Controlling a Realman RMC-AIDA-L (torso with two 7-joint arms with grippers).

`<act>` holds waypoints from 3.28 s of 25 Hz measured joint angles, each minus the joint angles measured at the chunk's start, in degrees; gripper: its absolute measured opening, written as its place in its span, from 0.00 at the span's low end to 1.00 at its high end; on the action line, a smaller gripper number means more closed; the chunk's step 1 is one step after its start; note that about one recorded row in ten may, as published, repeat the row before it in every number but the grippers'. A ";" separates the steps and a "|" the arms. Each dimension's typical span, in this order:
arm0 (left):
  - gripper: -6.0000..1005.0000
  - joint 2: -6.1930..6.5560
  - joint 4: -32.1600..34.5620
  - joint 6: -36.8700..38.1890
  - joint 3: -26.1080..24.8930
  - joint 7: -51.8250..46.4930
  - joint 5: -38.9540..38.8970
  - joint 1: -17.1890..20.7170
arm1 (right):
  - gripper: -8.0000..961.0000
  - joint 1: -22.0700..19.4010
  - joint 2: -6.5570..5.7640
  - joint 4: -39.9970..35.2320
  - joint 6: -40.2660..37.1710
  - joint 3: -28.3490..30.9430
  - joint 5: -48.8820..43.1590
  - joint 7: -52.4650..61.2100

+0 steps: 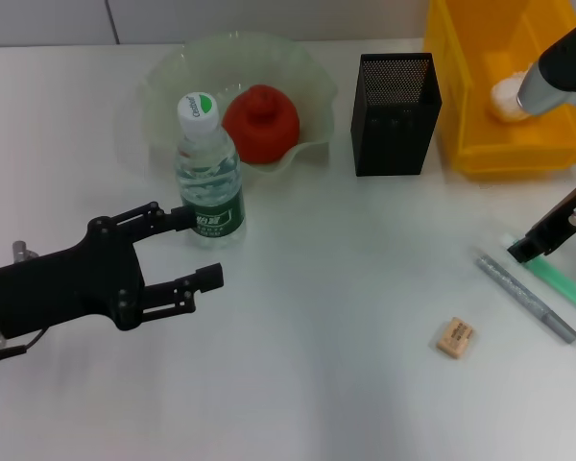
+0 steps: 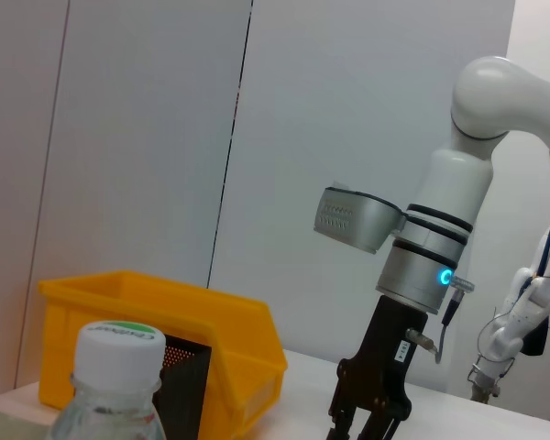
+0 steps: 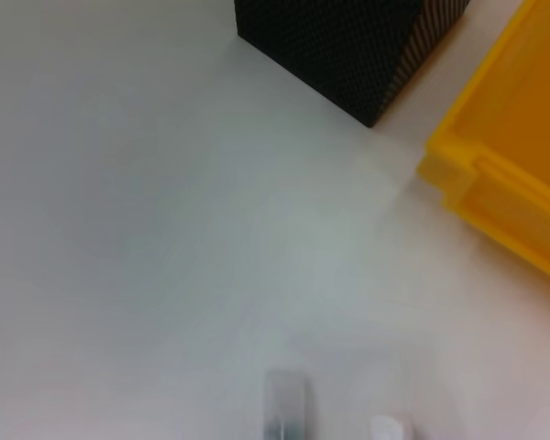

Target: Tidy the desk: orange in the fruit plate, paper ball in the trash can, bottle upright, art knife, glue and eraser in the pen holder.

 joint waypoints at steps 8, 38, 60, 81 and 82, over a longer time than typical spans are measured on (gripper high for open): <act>0.80 -0.11 0.01 -0.71 0.03 -0.02 0.00 -0.46 | 0.41 0.38 0.07 1.90 1.27 -0.18 0.04 -0.74; 0.80 -0.18 0.00 -1.60 -0.01 -0.01 -0.01 -0.97 | 0.17 -12.60 0.02 -16.25 21.29 11.97 50.57 -19.87; 0.80 -0.42 0.00 -2.78 -0.20 -0.53 -0.21 -1.30 | 0.19 3.46 -1.17 36.01 25.07 23.28 81.31 -59.69; 0.80 -0.44 0.00 -3.19 -0.19 -0.16 0.00 -1.09 | 0.60 -6.06 -4.42 15.03 9.23 23.37 71.58 -39.75; 0.80 -0.44 0.00 -3.15 -0.19 -0.15 0.00 -1.10 | 0.60 -6.37 -4.55 11.10 6.69 23.49 67.80 -36.58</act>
